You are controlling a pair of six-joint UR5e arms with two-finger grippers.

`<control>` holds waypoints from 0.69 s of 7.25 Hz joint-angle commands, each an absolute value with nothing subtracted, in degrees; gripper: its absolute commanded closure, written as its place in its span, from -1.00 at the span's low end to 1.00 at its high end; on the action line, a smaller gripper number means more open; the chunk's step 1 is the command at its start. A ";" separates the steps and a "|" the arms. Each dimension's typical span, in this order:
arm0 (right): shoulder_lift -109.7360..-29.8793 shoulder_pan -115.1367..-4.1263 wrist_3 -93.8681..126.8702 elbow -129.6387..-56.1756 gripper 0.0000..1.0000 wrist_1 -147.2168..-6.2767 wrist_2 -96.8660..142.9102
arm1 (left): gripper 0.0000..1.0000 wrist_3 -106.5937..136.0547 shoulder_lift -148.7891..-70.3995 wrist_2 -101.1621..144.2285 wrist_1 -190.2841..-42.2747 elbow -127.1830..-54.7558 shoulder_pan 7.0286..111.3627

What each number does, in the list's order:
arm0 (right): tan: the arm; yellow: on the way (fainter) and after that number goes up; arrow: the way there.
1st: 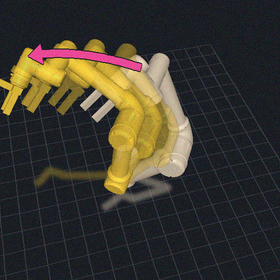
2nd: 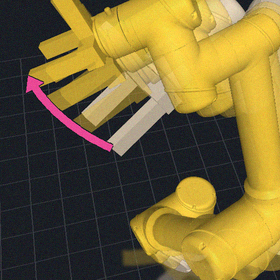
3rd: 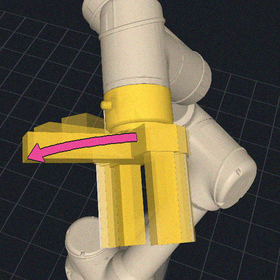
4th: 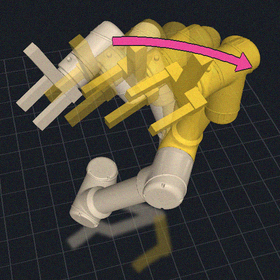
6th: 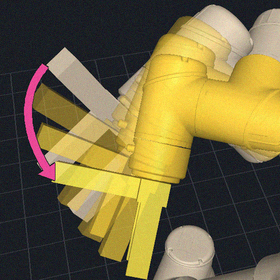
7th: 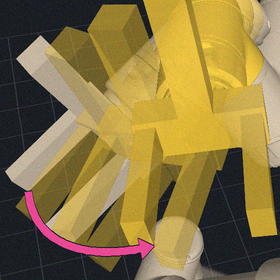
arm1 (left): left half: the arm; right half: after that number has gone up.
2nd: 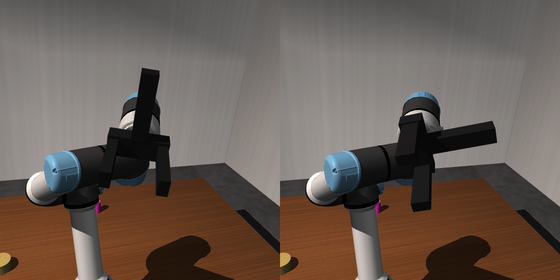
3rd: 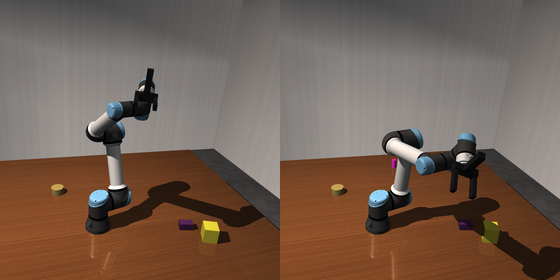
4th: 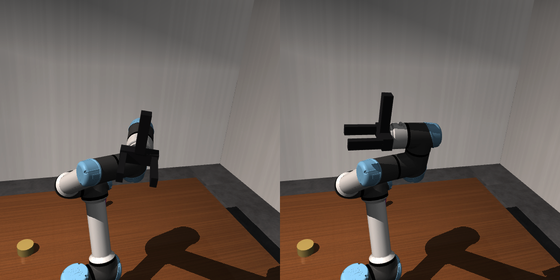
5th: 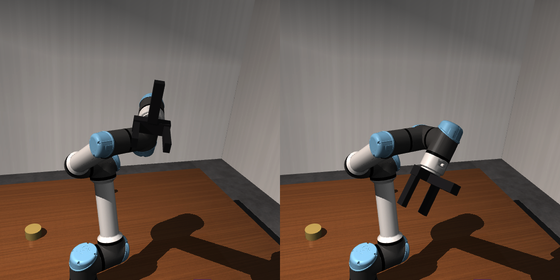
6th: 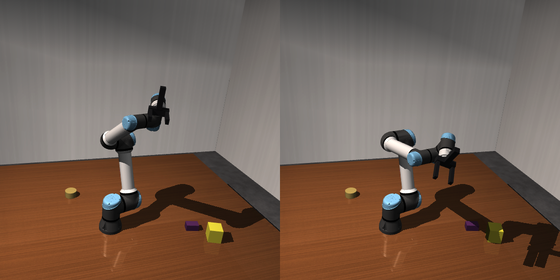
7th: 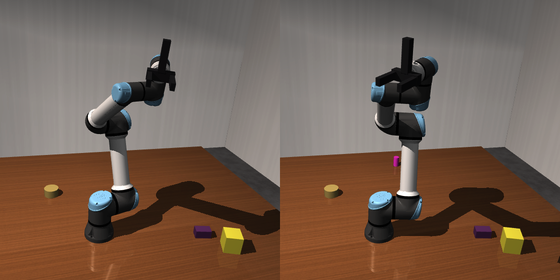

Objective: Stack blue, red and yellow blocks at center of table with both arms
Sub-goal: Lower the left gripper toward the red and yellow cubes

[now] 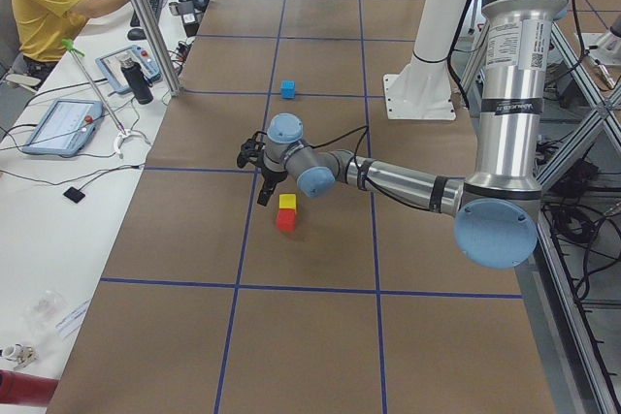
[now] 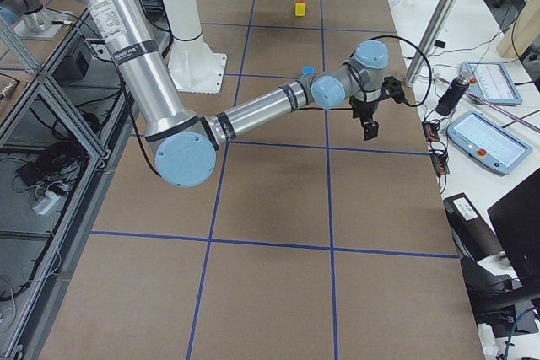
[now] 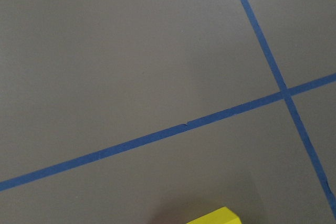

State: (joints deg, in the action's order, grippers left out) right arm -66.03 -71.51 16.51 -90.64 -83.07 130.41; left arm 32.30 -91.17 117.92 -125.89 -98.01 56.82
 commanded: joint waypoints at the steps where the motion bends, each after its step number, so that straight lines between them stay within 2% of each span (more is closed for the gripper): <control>1: -66.36 -71.72 16.17 -90.70 -1.00 -82.97 130.43 | -1.00 14.79 -90.53 116.62 -126.39 -98.52 55.11; 5: -67.58 -71.72 16.17 -90.70 -1.00 -82.88 130.17 | -1.00 -22.71 -89.92 117.60 -126.13 -97.74 55.02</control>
State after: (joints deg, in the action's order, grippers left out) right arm -67.12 -71.71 16.17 -90.76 -82.95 130.27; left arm -13.77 -90.29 117.47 -126.38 -98.25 55.08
